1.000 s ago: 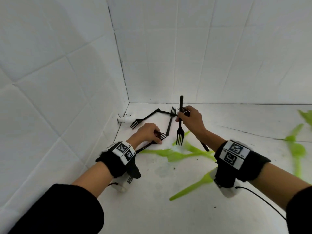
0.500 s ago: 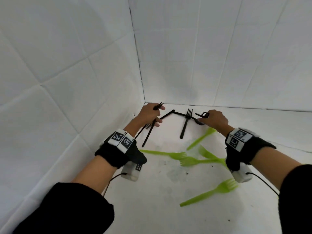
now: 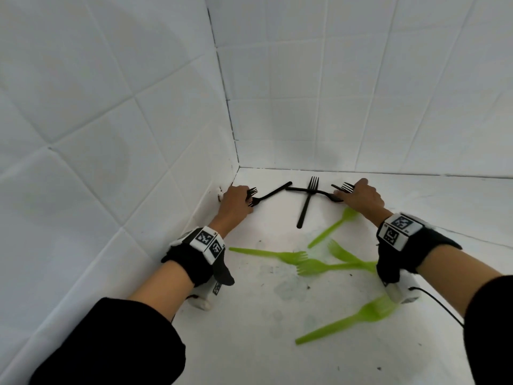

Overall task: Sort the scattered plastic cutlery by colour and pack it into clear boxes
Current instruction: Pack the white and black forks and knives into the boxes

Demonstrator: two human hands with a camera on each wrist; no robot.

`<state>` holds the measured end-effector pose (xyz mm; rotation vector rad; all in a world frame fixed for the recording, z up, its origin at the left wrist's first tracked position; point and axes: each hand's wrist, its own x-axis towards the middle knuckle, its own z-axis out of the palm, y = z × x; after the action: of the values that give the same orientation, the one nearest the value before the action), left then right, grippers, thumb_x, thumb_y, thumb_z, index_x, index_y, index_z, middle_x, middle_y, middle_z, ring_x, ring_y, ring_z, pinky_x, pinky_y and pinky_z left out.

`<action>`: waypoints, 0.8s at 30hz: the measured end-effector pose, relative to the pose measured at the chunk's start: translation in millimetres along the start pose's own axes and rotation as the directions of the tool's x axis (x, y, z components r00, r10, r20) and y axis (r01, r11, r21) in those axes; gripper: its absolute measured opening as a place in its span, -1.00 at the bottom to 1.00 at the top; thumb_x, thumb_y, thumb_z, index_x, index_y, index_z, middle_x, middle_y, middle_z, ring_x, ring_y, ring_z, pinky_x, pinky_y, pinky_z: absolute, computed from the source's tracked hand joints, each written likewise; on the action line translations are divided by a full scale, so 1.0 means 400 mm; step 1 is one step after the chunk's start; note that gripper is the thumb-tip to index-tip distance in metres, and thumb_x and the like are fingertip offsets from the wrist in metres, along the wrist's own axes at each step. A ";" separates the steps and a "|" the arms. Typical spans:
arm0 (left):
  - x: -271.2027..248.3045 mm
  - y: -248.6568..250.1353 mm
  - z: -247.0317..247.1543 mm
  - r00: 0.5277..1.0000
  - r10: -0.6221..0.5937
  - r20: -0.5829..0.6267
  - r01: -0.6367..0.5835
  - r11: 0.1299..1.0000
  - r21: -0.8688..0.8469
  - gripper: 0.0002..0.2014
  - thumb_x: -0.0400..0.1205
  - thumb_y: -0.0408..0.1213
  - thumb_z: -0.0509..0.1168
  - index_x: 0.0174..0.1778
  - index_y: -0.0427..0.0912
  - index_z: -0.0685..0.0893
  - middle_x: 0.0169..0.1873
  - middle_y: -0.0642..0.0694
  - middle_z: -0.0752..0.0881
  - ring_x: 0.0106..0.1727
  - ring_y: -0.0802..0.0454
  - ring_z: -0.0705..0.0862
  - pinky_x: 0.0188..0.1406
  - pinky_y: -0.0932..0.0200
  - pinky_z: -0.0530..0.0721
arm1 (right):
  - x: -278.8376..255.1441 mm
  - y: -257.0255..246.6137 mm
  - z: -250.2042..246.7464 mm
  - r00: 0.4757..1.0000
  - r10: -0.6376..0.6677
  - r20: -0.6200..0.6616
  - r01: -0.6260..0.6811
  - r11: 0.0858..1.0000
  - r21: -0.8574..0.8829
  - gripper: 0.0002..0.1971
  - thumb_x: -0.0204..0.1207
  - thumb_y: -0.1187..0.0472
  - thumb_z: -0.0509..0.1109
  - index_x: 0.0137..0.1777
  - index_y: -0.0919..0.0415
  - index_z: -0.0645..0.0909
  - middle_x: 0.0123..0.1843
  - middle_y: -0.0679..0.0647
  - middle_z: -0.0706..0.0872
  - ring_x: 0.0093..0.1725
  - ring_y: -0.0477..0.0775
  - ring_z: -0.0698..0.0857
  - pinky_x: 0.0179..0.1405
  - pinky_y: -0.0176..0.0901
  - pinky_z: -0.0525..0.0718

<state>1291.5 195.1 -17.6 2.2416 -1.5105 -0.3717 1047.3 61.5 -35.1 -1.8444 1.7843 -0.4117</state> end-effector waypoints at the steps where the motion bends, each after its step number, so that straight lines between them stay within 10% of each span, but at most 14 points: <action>1: 0.002 -0.003 0.007 0.999 0.038 -0.005 -0.038 0.999 0.032 -0.81 0.43 -0.49 0.43 -0.24 -0.26 0.52 -0.19 -0.31 0.68 -0.20 -0.14 0.62 -0.19 -0.01 0.64 | 0.005 0.006 -0.001 0.999 0.011 0.037 -0.011 1.000 0.011 -0.35 0.41 -0.11 0.47 0.30 0.38 0.44 0.31 0.33 0.55 0.31 0.35 0.54 0.17 0.00 0.50; 6: 0.006 -0.020 0.041 0.990 0.141 -0.028 -0.132 0.968 0.214 -0.83 0.51 -0.45 0.36 -0.01 -0.34 0.56 0.02 -0.28 0.62 0.09 -0.19 0.56 -0.28 0.14 0.18 | 0.017 0.017 0.010 1.000 -0.025 0.009 0.023 0.983 0.184 -0.61 0.36 0.07 0.56 0.02 0.35 0.64 -0.07 0.23 0.64 0.02 0.23 0.64 -0.19 -0.19 0.46; 11: 0.017 -0.012 0.058 0.990 0.141 0.014 -0.139 0.952 0.272 -0.83 0.59 -0.48 0.23 0.08 -0.43 0.56 0.12 -0.32 0.56 0.13 -0.21 0.53 -0.17 0.11 0.26 | 0.013 -0.015 -0.019 0.991 -0.030 -0.131 0.108 0.763 0.637 -0.80 0.39 0.22 0.52 0.01 0.19 0.72 -0.49 -0.02 0.46 -0.48 -0.10 0.39 -0.75 -0.49 0.29; 19: 0.011 0.017 0.040 0.988 0.095 -0.121 -0.089 0.995 0.054 -0.84 0.58 -0.25 0.34 -0.04 -0.25 0.74 -0.09 -0.19 0.76 0.05 -0.15 0.66 -0.16 0.07 0.56 | -0.002 -0.111 -0.092 0.949 -0.088 -0.303 0.302 0.525 0.795 -0.82 0.46 0.26 0.41 -0.29 0.02 0.53 -0.40 -0.04 0.57 -0.59 -0.22 0.46 -0.58 -0.45 0.33; 24: 0.011 0.049 0.010 0.968 -0.098 -0.231 0.030 0.959 -0.282 -0.76 0.55 -0.22 0.39 0.12 -0.15 0.68 0.07 -0.11 0.74 0.05 -0.03 0.68 -0.16 0.27 0.51 | -0.019 -0.133 -0.051 0.953 -0.057 -0.297 0.250 0.702 0.667 -0.94 0.41 0.20 0.41 -0.14 0.14 0.63 -0.36 0.02 0.65 -0.41 -0.10 0.64 -0.36 -0.26 0.61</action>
<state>1275.4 183.8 -11.8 2.0348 -1.1828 -0.2942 1078.8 64.5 12.8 -1.4123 1.3217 -1.2588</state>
